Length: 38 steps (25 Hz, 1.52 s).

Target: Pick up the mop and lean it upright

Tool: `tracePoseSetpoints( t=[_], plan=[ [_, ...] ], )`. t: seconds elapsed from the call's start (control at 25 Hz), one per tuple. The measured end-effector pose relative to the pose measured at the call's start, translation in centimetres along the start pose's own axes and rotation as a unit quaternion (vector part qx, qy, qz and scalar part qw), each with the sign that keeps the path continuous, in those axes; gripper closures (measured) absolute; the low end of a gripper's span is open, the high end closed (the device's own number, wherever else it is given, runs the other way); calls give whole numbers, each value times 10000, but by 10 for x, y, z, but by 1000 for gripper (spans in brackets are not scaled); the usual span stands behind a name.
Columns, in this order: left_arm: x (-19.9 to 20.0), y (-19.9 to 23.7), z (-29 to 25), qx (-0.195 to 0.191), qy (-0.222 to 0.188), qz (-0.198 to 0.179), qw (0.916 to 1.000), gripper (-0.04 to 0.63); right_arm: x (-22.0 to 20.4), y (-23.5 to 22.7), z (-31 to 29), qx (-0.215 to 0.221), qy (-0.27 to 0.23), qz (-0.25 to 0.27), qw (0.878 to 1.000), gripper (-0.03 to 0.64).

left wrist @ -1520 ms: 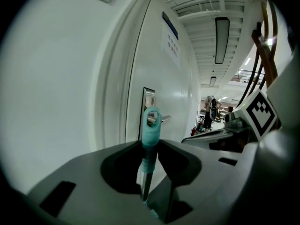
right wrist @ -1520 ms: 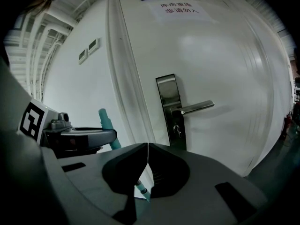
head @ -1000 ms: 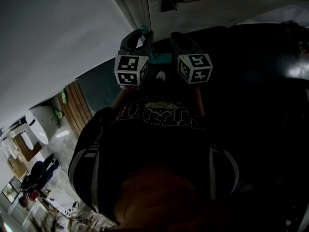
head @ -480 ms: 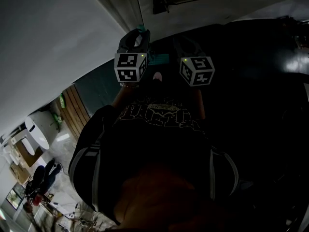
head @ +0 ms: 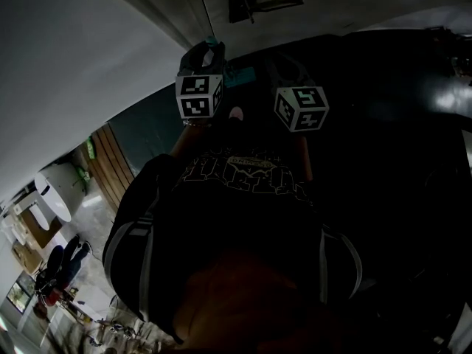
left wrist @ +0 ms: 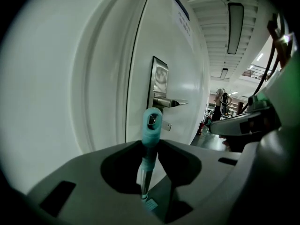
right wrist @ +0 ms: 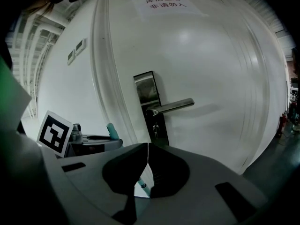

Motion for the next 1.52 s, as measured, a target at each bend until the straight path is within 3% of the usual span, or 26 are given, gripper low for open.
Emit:
tracePoseSetpoints(
  t=[1.12,1.52],
  plan=[
    [36,36,-59,506,-350,275,9977,445,26,-8,-25,193,35,78,9998,597],
    [36,38,-54,542,-413,38,9977,443,28,-4,-37,274,33,100,9996,597]
  ],
)
Point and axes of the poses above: the fingertips, and each gripper's own axes: z backward along the fingers, y to its left, x out of its top, the point moved 4 cm from there along z, backward along the fingers, and after that the axes turned 1 degree about -x, right-handed, at the moved point
